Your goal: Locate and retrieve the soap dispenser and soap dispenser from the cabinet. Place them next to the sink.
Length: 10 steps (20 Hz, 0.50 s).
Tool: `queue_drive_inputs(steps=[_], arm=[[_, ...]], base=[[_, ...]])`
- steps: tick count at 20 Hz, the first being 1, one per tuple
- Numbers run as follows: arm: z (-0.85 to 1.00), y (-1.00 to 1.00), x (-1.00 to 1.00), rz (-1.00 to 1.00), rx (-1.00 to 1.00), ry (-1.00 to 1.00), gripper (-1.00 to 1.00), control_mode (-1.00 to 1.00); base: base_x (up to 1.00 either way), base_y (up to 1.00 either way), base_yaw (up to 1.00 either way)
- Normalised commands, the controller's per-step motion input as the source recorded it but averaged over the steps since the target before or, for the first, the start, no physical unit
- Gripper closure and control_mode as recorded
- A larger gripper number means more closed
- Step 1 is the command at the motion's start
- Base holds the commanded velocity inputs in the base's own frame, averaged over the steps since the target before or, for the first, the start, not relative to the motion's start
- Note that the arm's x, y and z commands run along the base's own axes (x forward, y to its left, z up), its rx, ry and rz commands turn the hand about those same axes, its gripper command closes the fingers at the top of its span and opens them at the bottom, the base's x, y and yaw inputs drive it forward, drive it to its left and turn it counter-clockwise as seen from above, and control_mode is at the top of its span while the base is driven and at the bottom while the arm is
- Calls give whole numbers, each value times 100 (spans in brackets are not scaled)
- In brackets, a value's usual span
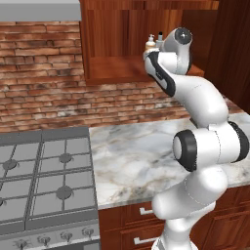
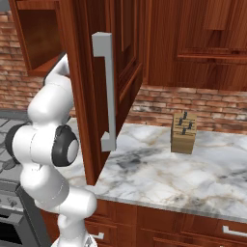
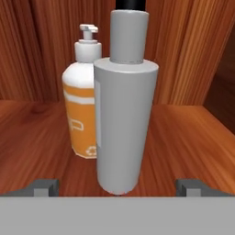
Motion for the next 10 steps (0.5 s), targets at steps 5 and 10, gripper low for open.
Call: queue_drive_inputs(steps=[5, 10], arm=[[0, 0, 22, 0, 0, 0, -100, -100], [-1, 0, 22, 0, 0, 0, -100, -100]], base=[[0, 0, 0], [0, 0, 0]])
